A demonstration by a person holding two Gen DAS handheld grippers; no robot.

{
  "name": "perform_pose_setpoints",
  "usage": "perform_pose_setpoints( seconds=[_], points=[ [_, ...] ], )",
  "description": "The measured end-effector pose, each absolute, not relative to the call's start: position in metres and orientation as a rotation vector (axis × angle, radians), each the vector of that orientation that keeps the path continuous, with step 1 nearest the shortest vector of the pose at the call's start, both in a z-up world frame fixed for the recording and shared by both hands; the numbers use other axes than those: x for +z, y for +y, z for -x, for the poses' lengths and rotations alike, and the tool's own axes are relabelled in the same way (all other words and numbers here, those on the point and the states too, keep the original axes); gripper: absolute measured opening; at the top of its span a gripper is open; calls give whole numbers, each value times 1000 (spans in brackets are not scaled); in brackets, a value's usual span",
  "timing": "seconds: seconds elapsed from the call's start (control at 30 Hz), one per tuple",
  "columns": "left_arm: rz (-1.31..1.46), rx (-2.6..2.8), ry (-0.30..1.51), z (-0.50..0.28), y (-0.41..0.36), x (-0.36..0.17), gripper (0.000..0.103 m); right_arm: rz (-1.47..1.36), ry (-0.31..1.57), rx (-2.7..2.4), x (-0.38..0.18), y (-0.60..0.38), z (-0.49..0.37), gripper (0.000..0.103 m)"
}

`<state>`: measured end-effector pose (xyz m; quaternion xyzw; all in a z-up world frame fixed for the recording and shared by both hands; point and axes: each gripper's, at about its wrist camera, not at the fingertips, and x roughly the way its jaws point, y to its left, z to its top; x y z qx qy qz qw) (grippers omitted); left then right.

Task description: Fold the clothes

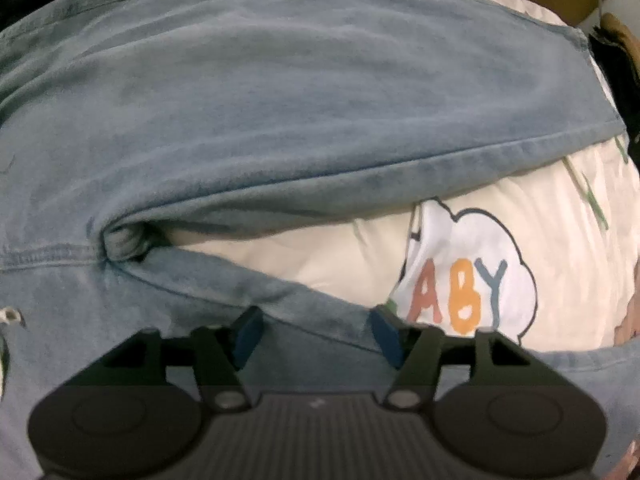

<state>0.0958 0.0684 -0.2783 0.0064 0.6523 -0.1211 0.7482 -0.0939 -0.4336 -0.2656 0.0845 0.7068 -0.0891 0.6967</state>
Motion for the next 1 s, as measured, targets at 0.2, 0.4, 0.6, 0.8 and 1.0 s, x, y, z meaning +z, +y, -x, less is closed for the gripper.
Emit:
perform_pose_setpoints(
  seconds=[0.2, 0.4, 0.6, 0.8, 1.0],
  points=[
    [-26, -303, 1422, -93, 70, -280, 66, -170, 1594, -206, -279, -426, 82, 31],
    [-46, -339, 1417, -92, 69, -283, 69, -192, 1608, -241, -279, -423, 84, 31],
    [-132, -390, 1397, -84, 58, -285, 73, -279, 1605, -300, -272, -427, 96, 35],
    [-239, -544, 1364, -84, 44, -272, 71, -398, 1571, -400, -249, -431, 143, 41],
    [-267, -765, 1321, -93, 25, -264, 72, -525, 1675, -314, -248, -414, 183, 50]
  ],
)
